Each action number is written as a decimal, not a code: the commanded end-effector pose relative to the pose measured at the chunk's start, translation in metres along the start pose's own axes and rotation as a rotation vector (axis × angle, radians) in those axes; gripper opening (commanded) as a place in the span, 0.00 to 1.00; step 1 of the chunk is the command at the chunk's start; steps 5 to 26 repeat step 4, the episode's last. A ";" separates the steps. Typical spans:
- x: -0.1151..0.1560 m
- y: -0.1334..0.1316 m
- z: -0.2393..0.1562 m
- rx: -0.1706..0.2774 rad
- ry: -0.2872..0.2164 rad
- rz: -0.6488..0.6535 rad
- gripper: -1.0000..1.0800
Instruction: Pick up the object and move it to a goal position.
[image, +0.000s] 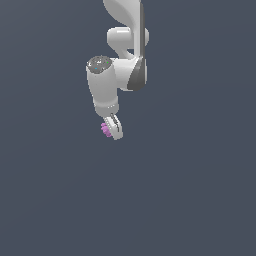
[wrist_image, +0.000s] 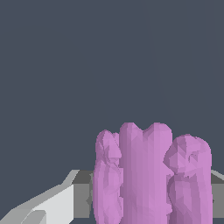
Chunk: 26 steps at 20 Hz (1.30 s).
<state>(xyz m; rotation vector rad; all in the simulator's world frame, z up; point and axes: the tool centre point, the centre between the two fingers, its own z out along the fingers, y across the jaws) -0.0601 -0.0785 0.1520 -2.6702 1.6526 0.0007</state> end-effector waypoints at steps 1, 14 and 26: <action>0.000 0.002 -0.001 -0.001 0.001 0.000 0.00; 0.000 0.001 -0.001 -0.001 0.001 0.000 0.00; 0.000 0.001 -0.001 -0.001 0.001 0.000 0.00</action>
